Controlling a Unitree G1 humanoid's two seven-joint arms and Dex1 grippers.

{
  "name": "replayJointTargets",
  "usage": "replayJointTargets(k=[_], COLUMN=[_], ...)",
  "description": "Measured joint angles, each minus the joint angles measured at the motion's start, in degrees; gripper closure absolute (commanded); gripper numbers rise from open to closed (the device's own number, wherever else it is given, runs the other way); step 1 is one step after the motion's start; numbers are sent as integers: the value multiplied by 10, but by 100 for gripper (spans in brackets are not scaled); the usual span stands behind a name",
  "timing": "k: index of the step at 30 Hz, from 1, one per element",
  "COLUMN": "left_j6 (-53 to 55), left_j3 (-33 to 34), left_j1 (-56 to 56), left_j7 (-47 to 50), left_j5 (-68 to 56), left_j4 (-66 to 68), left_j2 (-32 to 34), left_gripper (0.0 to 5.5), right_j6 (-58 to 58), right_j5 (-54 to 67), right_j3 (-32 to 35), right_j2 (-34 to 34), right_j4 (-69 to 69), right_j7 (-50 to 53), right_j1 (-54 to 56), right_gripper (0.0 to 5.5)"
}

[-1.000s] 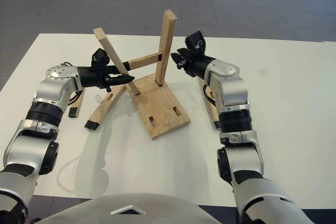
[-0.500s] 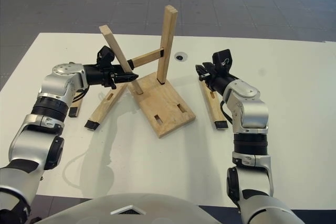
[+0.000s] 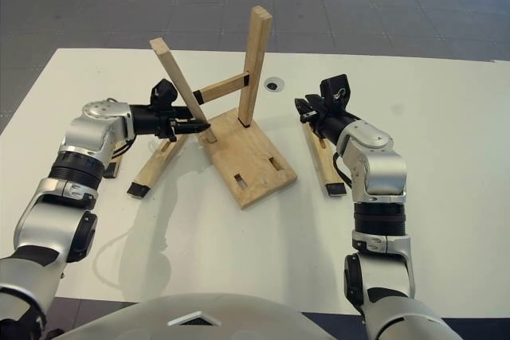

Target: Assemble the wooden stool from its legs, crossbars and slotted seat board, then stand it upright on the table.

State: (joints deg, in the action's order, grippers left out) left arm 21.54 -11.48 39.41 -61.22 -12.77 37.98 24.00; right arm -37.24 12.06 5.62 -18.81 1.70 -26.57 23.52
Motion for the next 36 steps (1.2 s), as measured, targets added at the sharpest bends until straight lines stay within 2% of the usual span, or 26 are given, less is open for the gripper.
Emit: replayJointTargets(k=[6, 9, 11, 16, 22, 25, 28, 33, 36], left_j6=[2, 6, 9, 60, 79, 54, 36, 20, 18], left_j3=[11, 21, 26, 25, -25, -43, -46, -44, -42], left_j1=[-11, -20, -39, -102, -143, -155, -157, -148, -146], left_j7=[-9, 12, 27, 28, 175, 227, 246, 269, 278], left_j5=[1, 14, 31, 40, 107, 149, 160, 165, 165], left_j4=[-8, -31, -58, -189, -233, -227, -218, -191, -184], left_j2=[-1, 13, 48, 99, 15, 9, 4, -15, -24], left_gripper=[175, 175, 175, 175, 175, 175, 175, 175, 175], right_j6=[0, 0, 0, 23, 75, 96, 109, 112, 125], right_j5=[6, 6, -2, -23, -51, -55, -56, -25, -50], right_j3=[-3, -26, -44, -79, -153, -167, -165, -84, -107], right_j2=[0, -5, -15, -23, -36, -51, -57, -44, -54], right_j4=[-5, -6, -6, 19, 59, 56, 54, 57, 59], right_j7=[-2, -14, -22, -36, -101, -125, -123, -85, -88], right_j1=[-6, -14, -23, -25, -43, -50, -61, -66, -80], right_gripper=[414, 414, 414, 414, 414, 414, 414, 414, 414])
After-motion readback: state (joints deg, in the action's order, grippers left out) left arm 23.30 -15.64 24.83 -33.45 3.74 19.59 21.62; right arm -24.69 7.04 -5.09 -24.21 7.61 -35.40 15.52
